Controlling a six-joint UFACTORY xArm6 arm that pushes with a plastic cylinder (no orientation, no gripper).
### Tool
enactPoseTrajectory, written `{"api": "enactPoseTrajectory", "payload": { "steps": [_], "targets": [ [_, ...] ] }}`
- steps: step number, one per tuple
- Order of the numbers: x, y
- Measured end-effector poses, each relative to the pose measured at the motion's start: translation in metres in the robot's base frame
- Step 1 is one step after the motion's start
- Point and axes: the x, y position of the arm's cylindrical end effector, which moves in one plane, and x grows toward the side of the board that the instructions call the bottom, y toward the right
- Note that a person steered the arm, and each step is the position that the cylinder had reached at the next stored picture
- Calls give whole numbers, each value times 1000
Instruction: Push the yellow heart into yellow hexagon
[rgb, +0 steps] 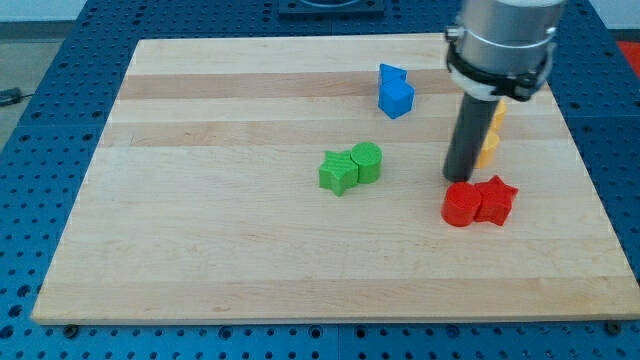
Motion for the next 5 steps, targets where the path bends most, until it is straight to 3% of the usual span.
{"api": "enactPoseTrajectory", "payload": {
  "steps": [5],
  "targets": [
    [-35, 14]
  ]
}}
